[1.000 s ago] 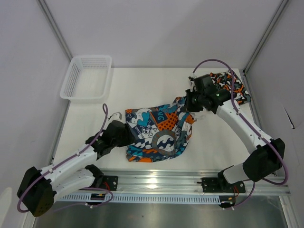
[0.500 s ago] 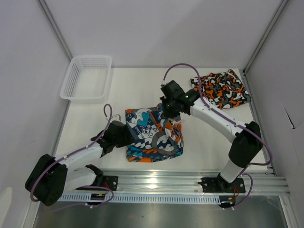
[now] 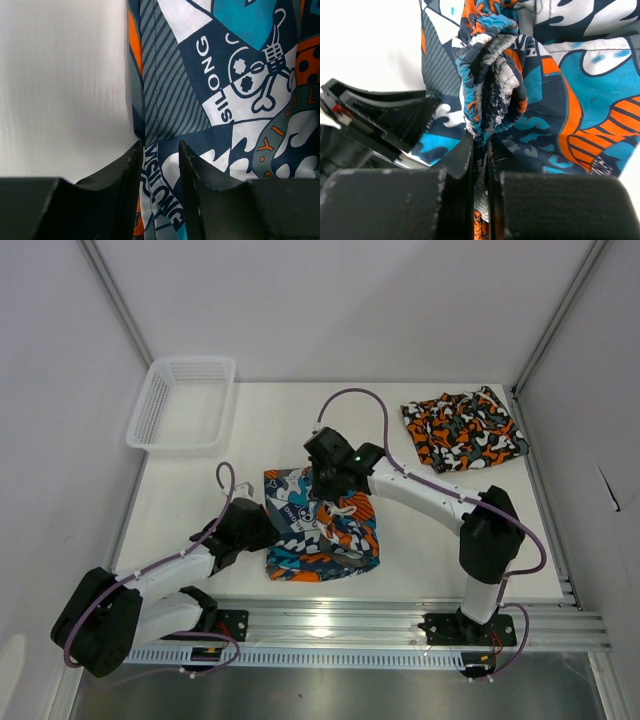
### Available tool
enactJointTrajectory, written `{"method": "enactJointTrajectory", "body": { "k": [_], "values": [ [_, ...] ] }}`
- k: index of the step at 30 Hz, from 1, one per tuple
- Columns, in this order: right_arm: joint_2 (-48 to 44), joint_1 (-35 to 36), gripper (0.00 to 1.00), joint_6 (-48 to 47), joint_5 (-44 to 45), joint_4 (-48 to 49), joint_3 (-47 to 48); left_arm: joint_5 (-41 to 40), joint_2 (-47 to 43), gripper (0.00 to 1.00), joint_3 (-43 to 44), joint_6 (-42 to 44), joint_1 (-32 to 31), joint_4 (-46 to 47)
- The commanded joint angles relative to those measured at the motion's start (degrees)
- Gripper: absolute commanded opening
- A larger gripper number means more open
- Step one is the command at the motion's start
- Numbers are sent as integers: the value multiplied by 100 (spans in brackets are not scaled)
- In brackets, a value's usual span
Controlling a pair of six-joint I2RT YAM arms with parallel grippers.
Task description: Fold and stack the shorts
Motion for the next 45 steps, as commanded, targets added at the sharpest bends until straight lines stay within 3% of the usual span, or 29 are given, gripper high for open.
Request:
{"method": "enactJointTrajectory", "body": {
  "k": [1,8,20,25,27,32,36,40,45],
  "values": [
    [222,144,0,535,251,511,66,116,117,38,-204,77,20,-372],
    [635,495,0,1195,822,1047,-58,73,126,37,-222,33,-24,-390],
    [1532,803,0,1662,2008,880,242,20,144,36,-204,-11,-85,-398],
    [1716,847,1,1706,1975,968,259,-6,188,36,-178,-20,-103,-407],
    [1708,848,11,1697,1852,1117,224,-6,205,35,-178,-20,-112,-407],
    [1025,856,25,1479,1352,2178,-267,11,109,35,-143,-29,-121,-538],
    [435,778,52,1355,667,2874,-846,99,-321,36,67,77,-103,-1004],
    [-119,593,58,1398,-18,4163,-1620,231,-1068,38,112,50,-15,-1539],
    [-594,365,54,1478,-504,4923,-2236,231,-1569,39,331,94,82,-1997]
  ]
}}
